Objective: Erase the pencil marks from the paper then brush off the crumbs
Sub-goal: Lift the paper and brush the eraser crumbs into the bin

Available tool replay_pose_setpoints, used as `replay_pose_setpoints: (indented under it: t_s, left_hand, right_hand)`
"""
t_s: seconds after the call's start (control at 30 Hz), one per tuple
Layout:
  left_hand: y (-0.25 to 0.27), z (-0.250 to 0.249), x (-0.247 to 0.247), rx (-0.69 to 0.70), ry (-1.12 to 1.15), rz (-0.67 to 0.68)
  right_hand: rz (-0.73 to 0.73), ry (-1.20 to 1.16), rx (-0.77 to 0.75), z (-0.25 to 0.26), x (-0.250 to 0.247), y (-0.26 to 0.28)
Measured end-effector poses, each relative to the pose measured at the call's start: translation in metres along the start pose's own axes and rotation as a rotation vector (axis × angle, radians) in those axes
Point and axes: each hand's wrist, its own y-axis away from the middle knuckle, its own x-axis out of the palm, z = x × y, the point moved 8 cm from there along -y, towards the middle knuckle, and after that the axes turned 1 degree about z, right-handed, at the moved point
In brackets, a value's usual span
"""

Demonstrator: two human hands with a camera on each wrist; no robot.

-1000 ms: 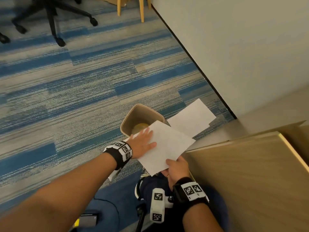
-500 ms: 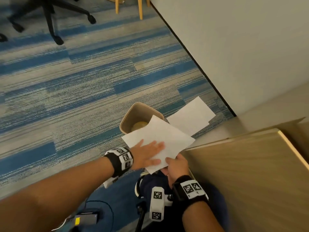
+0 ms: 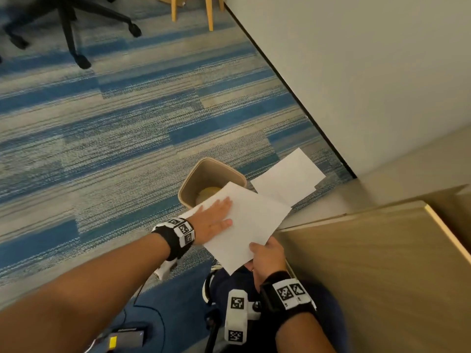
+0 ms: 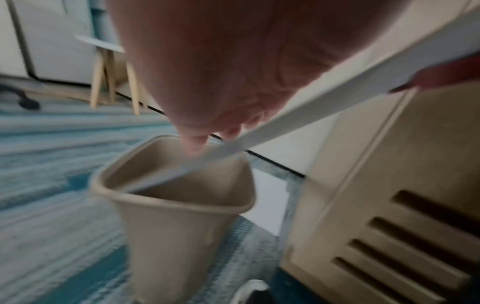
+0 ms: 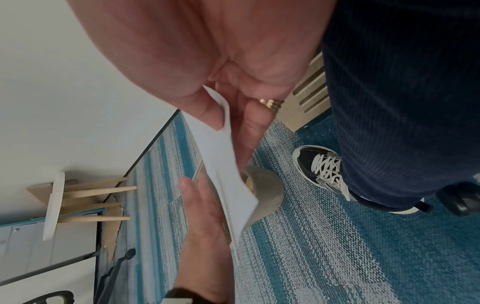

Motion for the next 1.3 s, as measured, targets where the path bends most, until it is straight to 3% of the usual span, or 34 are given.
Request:
replay_pose_setpoints:
  t_s: [0.07,0.1,0.17,0.2,0.3,0.37,0.43,0.5,0.53,0.6,0.67,0.7,0.73,0.83,0.87,0.9,0.97,1.03,1.07,1.1,1.17,1.2,1.3]
  left_hand:
    - [-0.002,0.002,0.013,-0.006,-0.043,0.072]
    - [-0.004,0.019,0.013,-0.121,-0.066,0.082]
    - [-0.001,0.047,-0.002,-0.342,-0.035,0.001]
    - [-0.002,0.048,-0.009,-0.327,-0.011,-0.057]
    - [0.000,-0.023,-0.006,0.069,-0.010,-0.052]
    - [0.001,-0.052,0.010,0.190,-0.043,0.020]
    - [-0.011,-0.027,0.010,-0.010,-0.032,0.039]
    - [-0.020,0.009,-0.005,-0.246,-0.008,-0.050]
    - [-0.022,0.016,-0.012,-0.262,0.003,-0.091]
    - [-0.024,-0.004,-0.011,-0.110,0.036,-0.090]
    - [-0.011,-0.049,0.000,0.123,0.062,-0.010]
    - [-0.007,-0.056,0.007,0.153,0.032,0.041]
    - [-0.008,-0.048,0.009,0.120,-0.009,0.073]
    - [-0.016,0.030,-0.011,-0.313,-0.017,0.005]
    - [-0.016,0.045,-0.018,-0.368,-0.012,-0.014]
    - [-0.017,0.046,-0.022,-0.340,0.030,-0.039]
    - [-0.016,0.014,-0.018,-0.129,0.128,-0.041]
    - [-0.007,-0.018,-0.001,0.037,0.062,0.026]
    - [-0.007,-0.016,0.007,0.048,-0.009,0.077]
    - [-0.009,-0.001,0.009,-0.030,-0.038,0.101]
    - [-0.015,0.040,-0.003,-0.265,-0.003,0.031]
    - [-0.016,0.046,-0.011,-0.282,-0.012,-0.006]
    - [-0.017,0.011,-0.014,-0.033,0.009,-0.017]
  right_hand:
    - [0.003,-0.001,0.001,0.001,0.001,0.002]
    - [0.008,-0.007,0.006,0.001,0.001,0.004]
    - [0.015,-0.023,0.018,0.003,0.002,0.006]
    - [0.017,-0.030,0.022,0.002,0.002,0.005]
    - [0.009,-0.053,0.029,0.000,0.003,0.003]
    - [0.021,-0.069,0.025,0.001,0.004,0.004]
    - [0.032,-0.061,0.020,0.003,0.004,0.005]
    - [0.033,-0.038,0.017,0.005,0.004,0.007]
    - [0.032,-0.025,0.017,0.005,0.004,0.007]
    - [0.016,0.000,0.017,0.004,0.003,0.005]
    - [-0.002,0.033,0.010,0.002,0.002,0.004]
    - [-0.013,0.042,0.005,0.001,0.001,0.004]
    - [-0.023,0.044,0.005,0.001,0.000,0.004]
    - [-0.012,0.027,0.018,0.001,-0.001,0.004]
    - [-0.001,0.015,0.021,0.002,0.000,0.005]
    - [0.002,0.009,0.022,0.003,0.001,0.005]
    - [-0.004,0.019,0.018,0.002,0.001,0.004]
    - [-0.010,0.042,0.002,0.002,0.001,0.004]
    - [-0.009,0.046,-0.002,0.002,0.001,0.004]
    - [-0.009,0.046,0.000,0.002,0.002,0.004]
    - [0.002,0.054,0.001,0.003,0.002,0.006]
    - [0.007,0.058,-0.001,0.004,0.002,0.007]
    - [-0.001,0.076,-0.020,0.006,0.002,0.006]
